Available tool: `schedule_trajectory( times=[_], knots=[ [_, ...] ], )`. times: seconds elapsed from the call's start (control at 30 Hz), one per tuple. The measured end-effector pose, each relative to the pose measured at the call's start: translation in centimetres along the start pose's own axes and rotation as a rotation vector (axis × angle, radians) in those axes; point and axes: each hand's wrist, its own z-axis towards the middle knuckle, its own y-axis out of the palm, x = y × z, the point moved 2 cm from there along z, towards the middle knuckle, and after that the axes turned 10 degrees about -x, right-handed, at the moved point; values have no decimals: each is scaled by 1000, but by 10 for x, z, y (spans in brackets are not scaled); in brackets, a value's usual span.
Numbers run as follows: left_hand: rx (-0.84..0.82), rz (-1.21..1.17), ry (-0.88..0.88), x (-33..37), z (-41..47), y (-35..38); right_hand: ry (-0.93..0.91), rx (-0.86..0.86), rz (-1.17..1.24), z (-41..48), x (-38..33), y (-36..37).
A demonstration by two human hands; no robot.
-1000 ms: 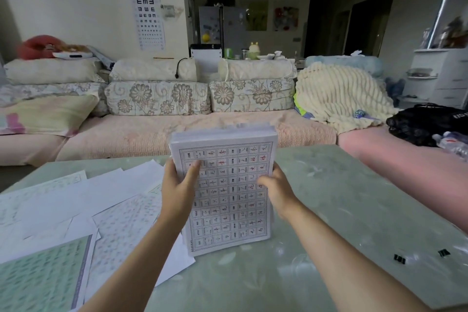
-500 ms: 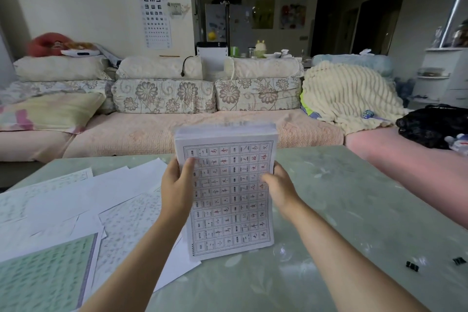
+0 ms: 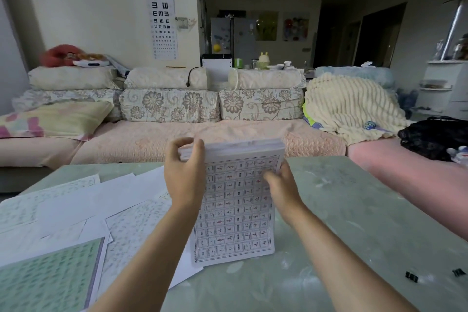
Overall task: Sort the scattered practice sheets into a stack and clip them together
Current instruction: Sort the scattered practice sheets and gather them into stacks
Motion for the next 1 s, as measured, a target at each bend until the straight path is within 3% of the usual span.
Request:
schedule_trajectory(
  times=[0.1, 0.27, 0.33, 0.4, 0.5, 0.57, 0.63, 0.8, 1.0],
  knots=[
    [34, -81, 12, 4, 0, -1, 133, -115, -19, 0, 7, -1],
    [-29, -44, 11, 10, 0, 1, -5, 42, -20, -2, -8, -4],
    [-49, 31, 32, 15, 0, 0, -19, 22, -40, -1, -10, -4],
    [-54, 400, 157, 22, 5, -4, -21, -16, -51, -1, -6, -4],
    [-93, 1040, 550, 36, 10, 4, -54, -45, -46, -1, -4, 0],
    [-335, 1234, 715, 40, 3, 28, -82, -50, -38, 0, -6, 0],
    [-515, 1378, 759, 35, -8, 50, -95, -37, -28, 1, -5, -2],
    [-590, 1304, 949, 25, -8, 61, -97, -47, 6, 2, -5, -9],
    [-562, 1320, 852, 25, 11, 34, -101, -95, -86, 8, -2, -21]
  ],
)
